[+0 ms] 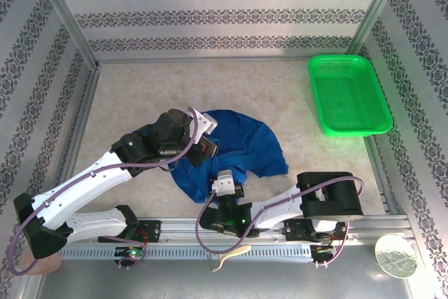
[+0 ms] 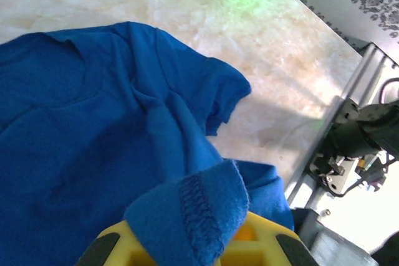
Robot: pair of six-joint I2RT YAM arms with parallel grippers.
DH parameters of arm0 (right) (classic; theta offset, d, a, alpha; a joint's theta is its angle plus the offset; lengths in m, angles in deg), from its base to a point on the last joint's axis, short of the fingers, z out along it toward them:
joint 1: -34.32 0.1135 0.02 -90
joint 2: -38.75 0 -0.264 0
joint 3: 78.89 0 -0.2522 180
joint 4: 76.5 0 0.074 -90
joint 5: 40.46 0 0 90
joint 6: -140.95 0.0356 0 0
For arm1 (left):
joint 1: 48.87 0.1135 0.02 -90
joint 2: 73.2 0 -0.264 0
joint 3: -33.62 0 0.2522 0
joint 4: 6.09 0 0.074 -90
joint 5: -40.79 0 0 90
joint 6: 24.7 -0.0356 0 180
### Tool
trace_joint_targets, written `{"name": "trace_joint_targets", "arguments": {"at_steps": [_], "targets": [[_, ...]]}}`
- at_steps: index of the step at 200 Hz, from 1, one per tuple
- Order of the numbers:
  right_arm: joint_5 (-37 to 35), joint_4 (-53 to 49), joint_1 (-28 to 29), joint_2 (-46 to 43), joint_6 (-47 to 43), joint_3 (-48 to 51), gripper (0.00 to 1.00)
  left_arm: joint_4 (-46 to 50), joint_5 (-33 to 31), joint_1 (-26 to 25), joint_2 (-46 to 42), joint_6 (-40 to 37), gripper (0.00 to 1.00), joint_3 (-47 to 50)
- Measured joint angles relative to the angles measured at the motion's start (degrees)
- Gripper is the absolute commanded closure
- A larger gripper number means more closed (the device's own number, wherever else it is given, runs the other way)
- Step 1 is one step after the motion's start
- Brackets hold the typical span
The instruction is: Fold the inside-out t-shirt
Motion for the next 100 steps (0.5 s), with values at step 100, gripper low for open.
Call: {"name": "trace_joint_targets", "arguments": {"at_steps": [100], "targets": [[3.91,-0.96,-1.64,-0.02,0.81,0.22,1.0,-1.25,1.9,0.0,-1.7,-0.02,1.0,1.03]]}}
